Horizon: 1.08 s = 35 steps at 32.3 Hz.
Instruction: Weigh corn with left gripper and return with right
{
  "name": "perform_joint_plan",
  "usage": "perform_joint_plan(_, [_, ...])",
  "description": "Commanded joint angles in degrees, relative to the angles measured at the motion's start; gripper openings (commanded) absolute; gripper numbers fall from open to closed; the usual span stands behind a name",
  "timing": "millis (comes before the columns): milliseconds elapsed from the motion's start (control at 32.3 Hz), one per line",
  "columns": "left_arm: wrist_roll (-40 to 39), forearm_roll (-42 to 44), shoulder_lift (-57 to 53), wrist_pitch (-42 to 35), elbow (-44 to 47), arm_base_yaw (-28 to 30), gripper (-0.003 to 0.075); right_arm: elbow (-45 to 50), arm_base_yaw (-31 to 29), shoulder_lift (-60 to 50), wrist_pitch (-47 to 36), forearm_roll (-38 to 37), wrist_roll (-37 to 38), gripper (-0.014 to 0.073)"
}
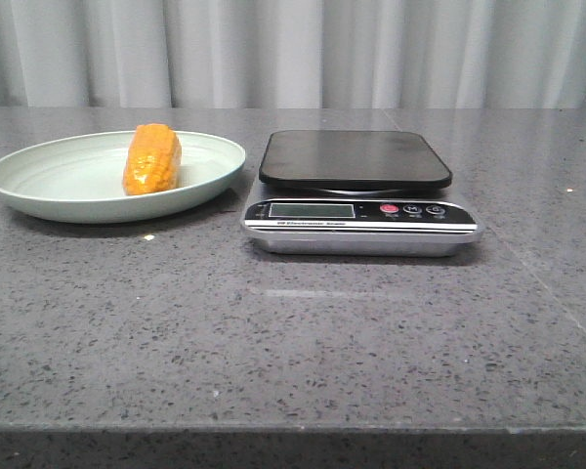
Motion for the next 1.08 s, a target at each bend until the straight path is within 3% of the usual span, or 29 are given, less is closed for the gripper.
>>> perform_joint_plan(0, [-0.08, 0.01, 0.63, -4.39, -1.51, -0.28, 0.0127, 0.22, -0.40, 0.30, -6.03, -1.41, -0.48, 0.0142])
perform_joint_plan(682, [-0.08, -1.85, 0.63, -4.17, -1.38, 0.42, 0.0127, 1.36, -0.40, 0.30, -3.97, -1.41, -0.48, 0.0142])
perform_joint_plan(837, [5.27, -5.76, 0.63, -4.17, -1.38, 8.28, 0.0127, 1.36, -0.40, 0.30, -3.97, -1.41, -0.48, 0.0142])
perform_joint_plan(1054, [9.98, -5.76, 0.25, -9.23, 4.99, 27.72, 0.0127, 1.36, -0.40, 0.30, -3.97, -1.41, -0.48, 0.0142])
